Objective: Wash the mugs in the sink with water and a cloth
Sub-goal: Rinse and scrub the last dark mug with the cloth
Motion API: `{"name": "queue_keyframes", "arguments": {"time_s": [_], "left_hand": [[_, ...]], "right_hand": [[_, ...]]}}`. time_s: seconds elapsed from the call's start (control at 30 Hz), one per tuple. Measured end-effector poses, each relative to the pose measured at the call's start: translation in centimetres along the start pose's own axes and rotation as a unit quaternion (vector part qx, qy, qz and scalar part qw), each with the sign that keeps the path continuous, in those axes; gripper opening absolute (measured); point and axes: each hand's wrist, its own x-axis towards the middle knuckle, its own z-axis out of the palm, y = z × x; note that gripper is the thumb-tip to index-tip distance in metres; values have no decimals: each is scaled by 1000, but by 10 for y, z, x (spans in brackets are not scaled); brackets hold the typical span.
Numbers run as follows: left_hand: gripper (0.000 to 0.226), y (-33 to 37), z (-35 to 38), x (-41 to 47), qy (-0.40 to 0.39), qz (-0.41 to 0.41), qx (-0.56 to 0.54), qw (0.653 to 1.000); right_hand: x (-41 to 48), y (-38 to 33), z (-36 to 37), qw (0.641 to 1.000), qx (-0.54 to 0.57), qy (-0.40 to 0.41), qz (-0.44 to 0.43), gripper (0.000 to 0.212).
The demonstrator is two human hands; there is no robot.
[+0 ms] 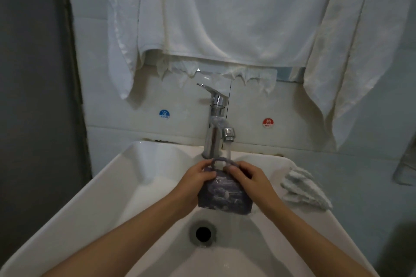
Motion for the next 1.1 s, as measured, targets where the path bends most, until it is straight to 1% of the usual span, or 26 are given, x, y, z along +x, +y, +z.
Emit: {"name": "queue_keyframes", "arguments": {"time_s": [0.1,0.17,0.2,0.37,0.43,0.53,0.6,0.67,0.77,0.83,0.87,0.97,1.0,1.1], "left_hand": [[35,1,1,-4,-22,1,-31,999],[45,2,2,-7,-33,0,-12,999],[46,3,3,-9,-35,0,4,999],[20,1,4,-6,-2,10,79,997],[17,-1,3,-4,8,26,104,994],[19,-5,3,-1,18,44,104,993],[23,-8,4,1,11,42,75,996],[21,-12,6,2,4,47,53,997],[22,-14,8,3,15,42,25,999],[25,-15,9,4,29,36,8,999],[28,-15,8,3,34,33,0,999],[33,-14,4,0,30,26,-28,999],[34,-14,2,0,26,24,-32,999],[37,-14,3,-2,11,19,-50,999]], "right_hand": [[-2,1,0,999,-11,23,-31,13],[-5,-1,0,998,-27,32,-39,13],[-6,-2,0,998,-37,33,-39,13],[-8,-6,2,998,-60,26,-16,15],[-8,-7,3,998,-64,22,-5,17],[-6,-7,4,997,-78,28,1,19],[-5,-6,3,996,-82,34,22,25],[-5,-6,3,994,-89,40,48,38],[-7,-7,5,987,-116,30,105,59],[-9,-8,8,986,-111,21,123,65],[-9,-8,9,988,-96,20,123,62],[-9,-7,10,992,-76,18,97,33],[-9,-7,9,992,-72,14,98,30],[-12,-7,8,994,-47,-1,103,29]]}}
